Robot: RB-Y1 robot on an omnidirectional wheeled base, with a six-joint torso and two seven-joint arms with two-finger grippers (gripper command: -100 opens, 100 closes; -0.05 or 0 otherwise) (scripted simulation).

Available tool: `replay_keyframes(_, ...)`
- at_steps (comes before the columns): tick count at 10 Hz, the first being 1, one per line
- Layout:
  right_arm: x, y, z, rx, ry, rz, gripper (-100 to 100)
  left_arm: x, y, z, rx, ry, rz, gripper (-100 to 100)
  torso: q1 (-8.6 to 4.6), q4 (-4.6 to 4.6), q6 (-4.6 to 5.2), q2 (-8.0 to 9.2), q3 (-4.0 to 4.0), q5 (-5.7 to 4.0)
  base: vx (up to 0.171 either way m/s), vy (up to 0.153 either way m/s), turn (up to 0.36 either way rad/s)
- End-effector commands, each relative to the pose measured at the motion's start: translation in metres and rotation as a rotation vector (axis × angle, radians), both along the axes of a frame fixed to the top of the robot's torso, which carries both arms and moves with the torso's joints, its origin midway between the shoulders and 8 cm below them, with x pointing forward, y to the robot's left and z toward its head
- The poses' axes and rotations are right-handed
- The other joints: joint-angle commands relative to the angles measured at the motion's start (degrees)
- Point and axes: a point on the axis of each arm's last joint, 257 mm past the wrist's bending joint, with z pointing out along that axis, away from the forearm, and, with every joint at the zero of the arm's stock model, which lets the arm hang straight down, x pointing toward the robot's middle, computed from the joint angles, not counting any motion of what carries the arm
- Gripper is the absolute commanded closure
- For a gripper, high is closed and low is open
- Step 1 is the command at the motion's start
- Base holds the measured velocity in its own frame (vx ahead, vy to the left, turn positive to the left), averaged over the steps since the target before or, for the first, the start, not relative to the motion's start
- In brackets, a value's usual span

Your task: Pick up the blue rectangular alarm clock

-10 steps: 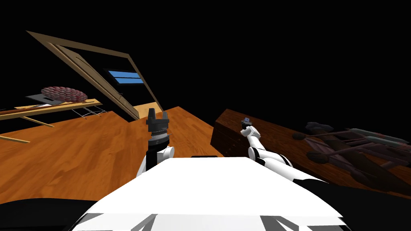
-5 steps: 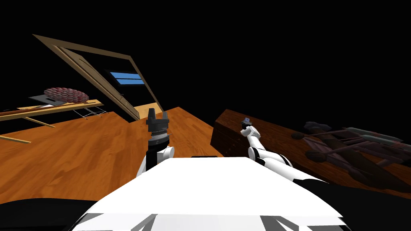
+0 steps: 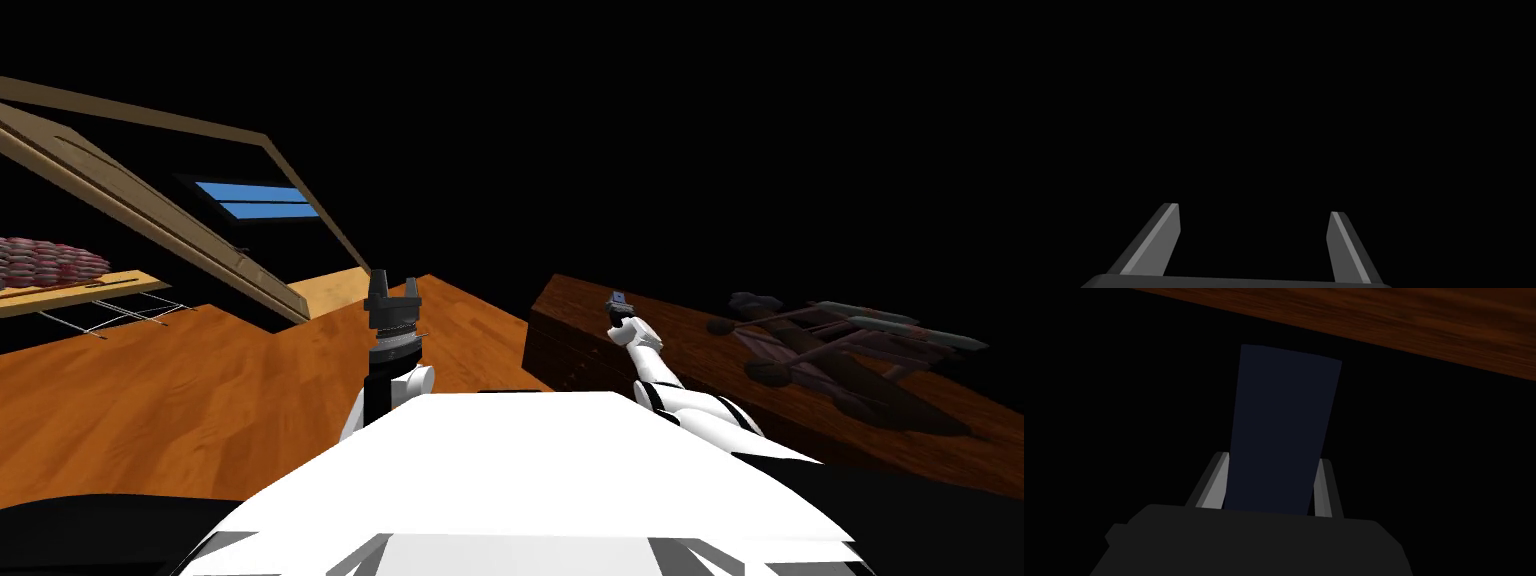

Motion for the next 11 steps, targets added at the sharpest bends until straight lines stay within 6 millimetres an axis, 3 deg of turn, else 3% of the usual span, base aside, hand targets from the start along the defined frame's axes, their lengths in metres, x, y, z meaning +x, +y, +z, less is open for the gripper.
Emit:
replay_keyframes(1, -0.002, 0.001, 0.011, -0.006, -0.026, 0.052, 100, 0.000, 0.000, 0.000, 0.000, 0.000, 0.000, 0, 0.00, 0.00, 0.00, 0.00, 0.00, 0.00, 0.253, 0.134, -0.446)
replay_keyframes(6, -0.014, 0.019, 0.013, -0.014, -0.021, 0.187, 100, 0.000, 0.000, 0.000, 0.000, 0.000, 0.000, 0, 0.00, 0.02, -0.06, 0.21, 0.10, 0.00, 0.161, 0.115, -0.265)
replay_keyframes(11, -0.030, 0.048, -0.007, 0.012, 0.023, 0.298, 100, 0.000, 0.000, 0.000, 0.000, 0.000, 0.000, 0, -0.16, -0.01, -0.19, 0.23, 0.10, -0.07, 0.113, 0.099, -0.187)
